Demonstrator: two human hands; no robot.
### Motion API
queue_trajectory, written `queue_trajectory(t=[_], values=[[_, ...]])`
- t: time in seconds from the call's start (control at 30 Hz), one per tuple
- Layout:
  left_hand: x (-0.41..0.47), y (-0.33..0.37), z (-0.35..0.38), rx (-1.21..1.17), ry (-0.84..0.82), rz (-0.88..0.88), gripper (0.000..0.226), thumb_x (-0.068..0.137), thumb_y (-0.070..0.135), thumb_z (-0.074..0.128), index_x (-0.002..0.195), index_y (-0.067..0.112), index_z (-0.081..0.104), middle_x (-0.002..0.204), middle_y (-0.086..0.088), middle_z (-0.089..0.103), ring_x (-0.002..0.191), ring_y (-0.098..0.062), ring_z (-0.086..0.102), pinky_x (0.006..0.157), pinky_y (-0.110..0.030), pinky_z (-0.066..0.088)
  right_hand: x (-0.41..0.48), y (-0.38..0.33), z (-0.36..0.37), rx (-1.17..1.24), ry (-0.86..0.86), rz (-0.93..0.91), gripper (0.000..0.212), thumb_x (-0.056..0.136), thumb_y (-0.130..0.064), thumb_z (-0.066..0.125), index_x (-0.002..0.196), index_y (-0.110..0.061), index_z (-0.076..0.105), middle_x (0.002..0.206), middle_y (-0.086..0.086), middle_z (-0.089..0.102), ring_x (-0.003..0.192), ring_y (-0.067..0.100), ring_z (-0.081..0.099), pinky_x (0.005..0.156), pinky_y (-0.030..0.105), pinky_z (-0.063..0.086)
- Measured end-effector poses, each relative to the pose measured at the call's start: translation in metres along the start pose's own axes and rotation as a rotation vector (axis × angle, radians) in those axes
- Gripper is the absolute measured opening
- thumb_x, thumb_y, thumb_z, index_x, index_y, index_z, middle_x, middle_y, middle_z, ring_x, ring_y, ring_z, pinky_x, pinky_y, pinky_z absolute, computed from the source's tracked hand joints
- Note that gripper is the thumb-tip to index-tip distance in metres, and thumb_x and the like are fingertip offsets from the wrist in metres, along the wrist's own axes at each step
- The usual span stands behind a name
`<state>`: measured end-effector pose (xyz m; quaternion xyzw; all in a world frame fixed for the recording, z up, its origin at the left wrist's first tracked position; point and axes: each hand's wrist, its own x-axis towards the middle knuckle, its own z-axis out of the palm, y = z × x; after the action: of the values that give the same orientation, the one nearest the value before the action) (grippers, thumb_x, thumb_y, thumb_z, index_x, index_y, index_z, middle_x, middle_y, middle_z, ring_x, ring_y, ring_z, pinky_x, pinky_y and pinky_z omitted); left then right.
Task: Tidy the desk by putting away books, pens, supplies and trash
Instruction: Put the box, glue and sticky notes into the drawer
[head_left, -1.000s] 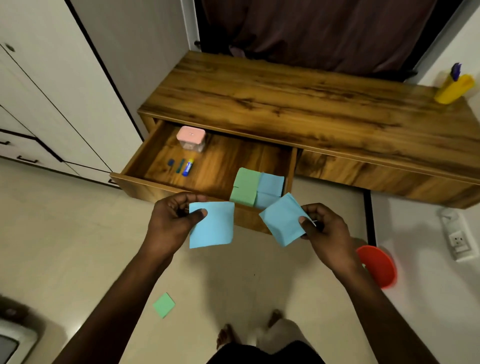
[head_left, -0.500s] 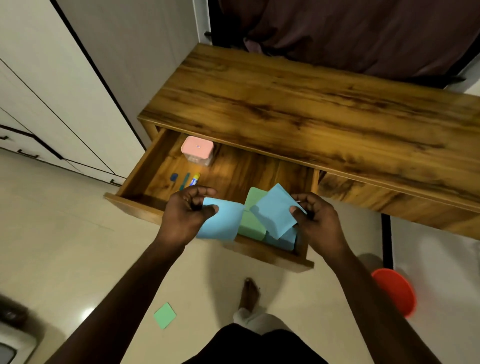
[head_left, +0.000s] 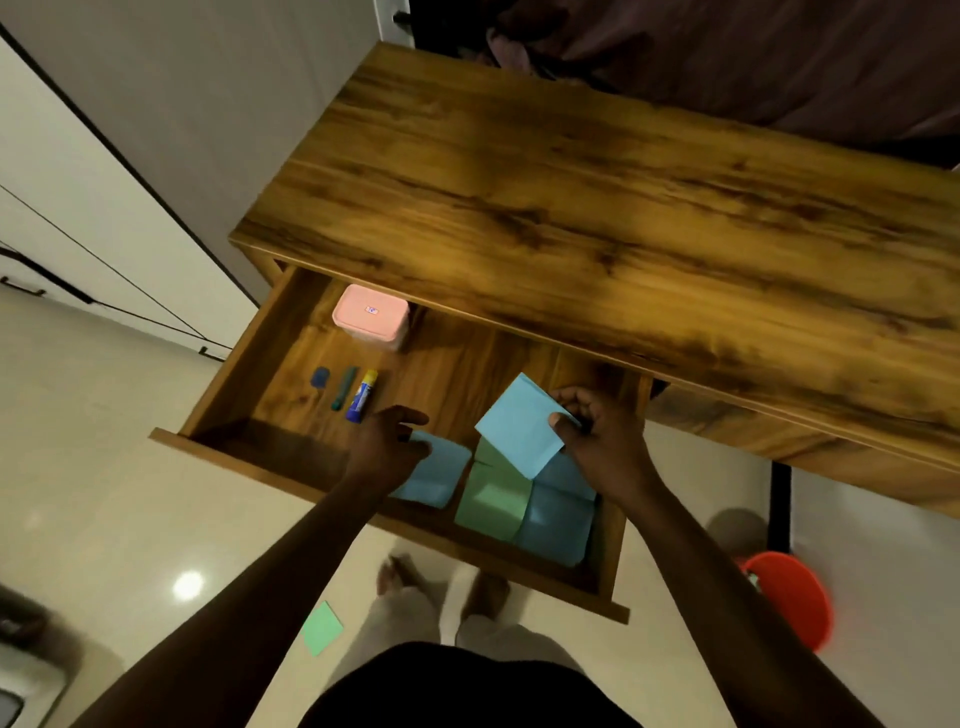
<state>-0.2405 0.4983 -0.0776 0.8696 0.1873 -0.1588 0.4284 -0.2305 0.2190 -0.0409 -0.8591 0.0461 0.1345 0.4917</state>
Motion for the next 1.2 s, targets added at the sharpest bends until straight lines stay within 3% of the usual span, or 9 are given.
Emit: queue_trajectory(t=[0.1, 0.2, 0.33, 0.43, 0.7, 0.93, 1.2], values=[[0.018, -0.012, 0.009, 0.009, -0.054, -0.073, 0.038, 0.077, 0.011, 0.084, 0.112, 0.019, 0.07, 0.084, 0.001, 0.062, 0.068, -0.006, 0.058, 0.058, -0.018, 0.044, 0.017, -0.004, 0.013, -0.045, -0.026, -0.006, 0.023, 0.098, -0.026, 0.065, 0.121, -0.026, 0.064, 0.118, -0.006, 0.07, 0.107, 0.009, 0.066, 0.082, 0.026, 0.056], [0.028, -0.022, 0.009, 0.082, -0.132, -0.095, 0.04, 0.078, 0.016, 0.084, 0.114, 0.022, 0.068, 0.097, -0.001, 0.064, 0.074, -0.007, 0.06, 0.061, -0.021, 0.047, 0.037, -0.011, 0.027, -0.066, -0.055, 0.01, 0.022, 0.098, -0.023, 0.065, 0.12, -0.024, 0.065, 0.116, -0.006, 0.07, 0.106, 0.01, 0.067, 0.084, 0.032, 0.059], [0.032, -0.037, 0.009, 0.328, -0.155, -0.002, 0.054, 0.08, 0.037, 0.081, 0.128, 0.023, 0.061, 0.124, 0.0, 0.059, 0.11, -0.018, 0.059, 0.087, -0.029, 0.049, 0.072, -0.021, 0.053, -0.173, -0.109, 0.003, 0.021, 0.097, -0.017, 0.065, 0.118, -0.019, 0.067, 0.11, -0.008, 0.068, 0.1, 0.009, 0.063, 0.082, 0.025, 0.05], [0.034, -0.04, 0.009, 0.421, -0.154, 0.015, 0.057, 0.08, 0.046, 0.08, 0.125, 0.017, 0.06, 0.127, -0.001, 0.058, 0.11, -0.02, 0.057, 0.084, -0.029, 0.047, 0.097, -0.021, 0.075, -0.195, -0.17, 0.005, 0.021, 0.095, -0.011, 0.065, 0.116, -0.015, 0.067, 0.103, -0.006, 0.065, 0.104, 0.018, 0.066, 0.078, 0.023, 0.044], [0.036, -0.04, 0.017, 0.43, -0.157, -0.036, 0.057, 0.078, 0.033, 0.083, 0.124, 0.02, 0.051, 0.122, -0.002, 0.058, 0.095, -0.009, 0.046, 0.071, -0.023, 0.038, 0.122, -0.006, 0.107, -0.354, -0.295, 0.014, 0.033, 0.095, -0.017, 0.067, 0.128, -0.018, 0.062, 0.128, 0.004, 0.067, 0.118, 0.024, 0.062, 0.085, 0.028, 0.049], [0.035, -0.038, 0.022, 0.41, -0.187, -0.037, 0.07, 0.078, 0.028, 0.083, 0.134, 0.02, 0.041, 0.125, -0.005, 0.057, 0.109, -0.021, 0.058, 0.073, -0.027, 0.046, 0.115, 0.006, 0.114, -0.725, -0.29, -0.178, 0.059, 0.08, -0.038, 0.082, 0.132, -0.026, 0.057, 0.137, 0.002, 0.054, 0.126, 0.028, 0.052, 0.1, 0.041, 0.048], [0.031, -0.039, 0.024, 0.359, -0.188, -0.029, 0.07, 0.081, 0.024, 0.08, 0.136, 0.025, 0.037, 0.129, -0.004, 0.054, 0.108, -0.018, 0.056, 0.068, -0.024, 0.045, 0.107, 0.011, 0.115, -0.789, -0.288, -0.24, 0.06, 0.082, -0.039, 0.08, 0.135, -0.026, 0.055, 0.134, 0.001, 0.054, 0.123, 0.026, 0.054, 0.099, 0.039, 0.048]])
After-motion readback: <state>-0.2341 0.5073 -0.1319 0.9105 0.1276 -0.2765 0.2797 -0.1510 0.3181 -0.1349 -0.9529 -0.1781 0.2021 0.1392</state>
